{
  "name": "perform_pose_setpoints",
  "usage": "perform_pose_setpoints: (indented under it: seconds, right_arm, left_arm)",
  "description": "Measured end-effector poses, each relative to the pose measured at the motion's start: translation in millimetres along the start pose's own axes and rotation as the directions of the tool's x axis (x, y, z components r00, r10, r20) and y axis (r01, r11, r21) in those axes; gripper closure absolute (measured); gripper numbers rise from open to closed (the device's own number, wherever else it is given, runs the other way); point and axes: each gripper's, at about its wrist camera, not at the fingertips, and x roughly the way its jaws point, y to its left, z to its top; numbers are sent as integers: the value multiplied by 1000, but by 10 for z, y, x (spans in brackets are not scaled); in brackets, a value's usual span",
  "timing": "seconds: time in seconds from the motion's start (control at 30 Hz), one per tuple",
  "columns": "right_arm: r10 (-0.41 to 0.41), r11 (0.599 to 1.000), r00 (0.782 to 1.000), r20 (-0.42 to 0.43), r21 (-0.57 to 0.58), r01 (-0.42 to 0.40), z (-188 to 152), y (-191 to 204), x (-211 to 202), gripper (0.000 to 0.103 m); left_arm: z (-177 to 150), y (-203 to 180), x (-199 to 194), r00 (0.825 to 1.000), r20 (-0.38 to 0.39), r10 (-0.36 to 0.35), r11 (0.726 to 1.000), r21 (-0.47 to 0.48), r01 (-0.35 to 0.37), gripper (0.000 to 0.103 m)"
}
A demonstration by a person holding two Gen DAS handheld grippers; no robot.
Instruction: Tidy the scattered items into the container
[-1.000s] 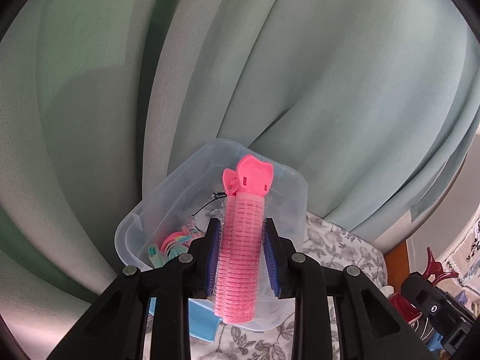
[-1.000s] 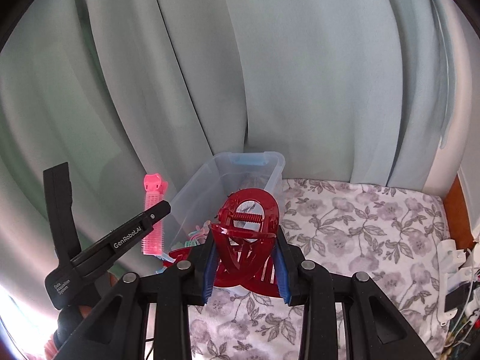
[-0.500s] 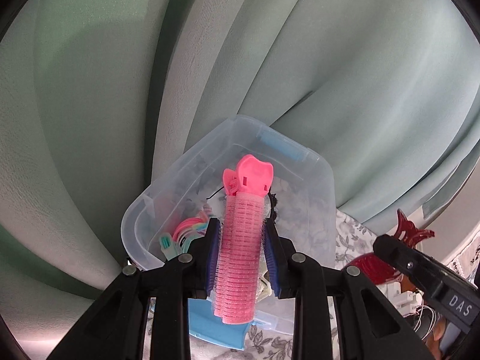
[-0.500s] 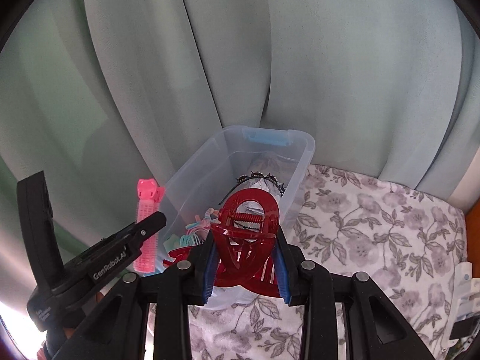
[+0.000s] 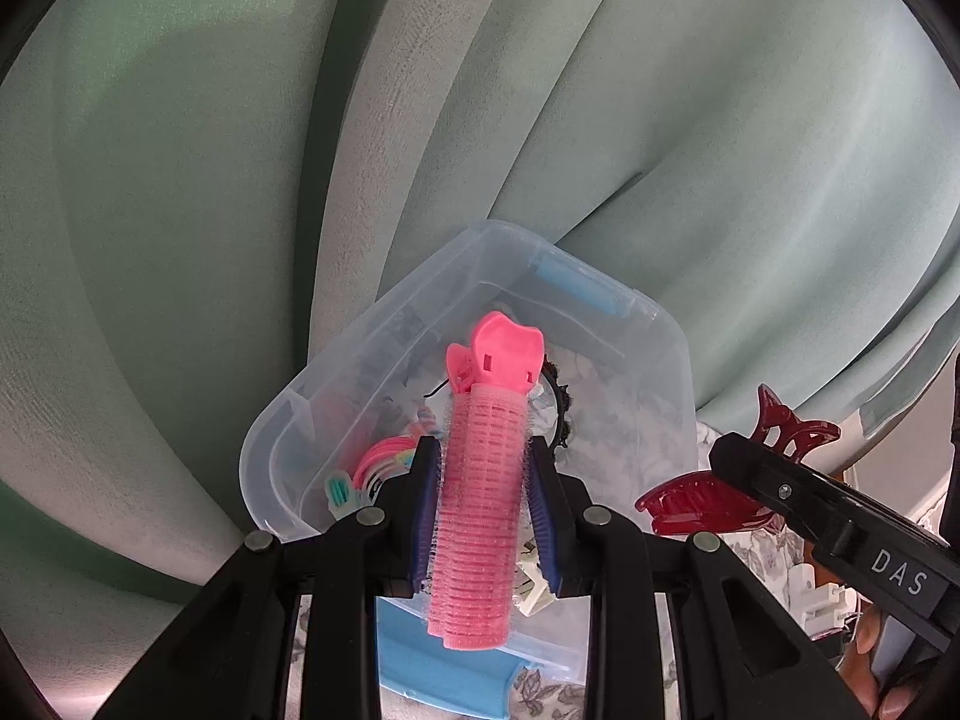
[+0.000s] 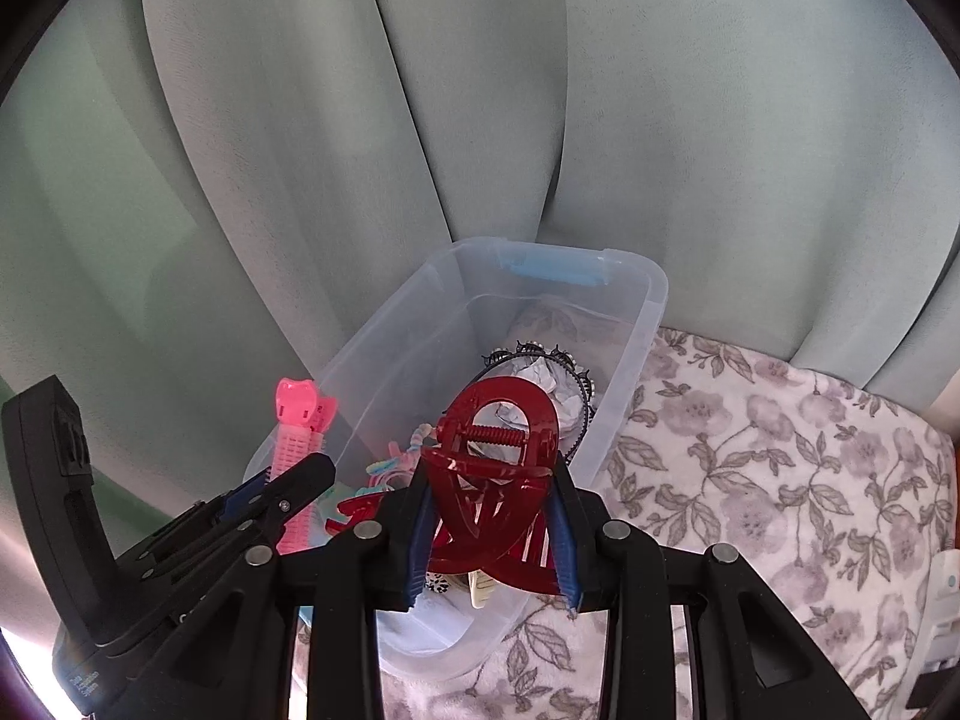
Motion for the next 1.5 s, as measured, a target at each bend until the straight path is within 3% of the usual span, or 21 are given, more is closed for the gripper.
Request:
perform_pose_setpoints:
  seconds: [0.7, 0.77, 0.83, 1.23, 1.5]
  right_arm:
    - [7, 998, 1000, -6, -69, -7, 88, 134, 164, 65]
    - [5, 998, 1000, 4, -69, -5, 90, 144, 147, 57]
    - [-2, 998, 1000, 17, -69, 3, 90, 148, 131, 34]
    - [-38, 997, 999, 8, -60, 38, -15, 37, -4, 30]
    - [-53, 998, 998, 28, -16, 54, -110, -47, -219, 19]
  left_arm:
    - [4, 22, 112, 1000, -11, 24, 1000, -15, -25, 73]
    - [3, 31, 136, 999, -17, 31, 999, -23, -32, 60]
    - [-4, 37, 131, 999, -18, 30, 999, -30, -31, 55]
    - [-86, 41, -148, 1000, -11, 15, 999, -33, -16, 32]
    - [-90, -90, -325, 1000, -16, 1, 1000, -10, -1, 29]
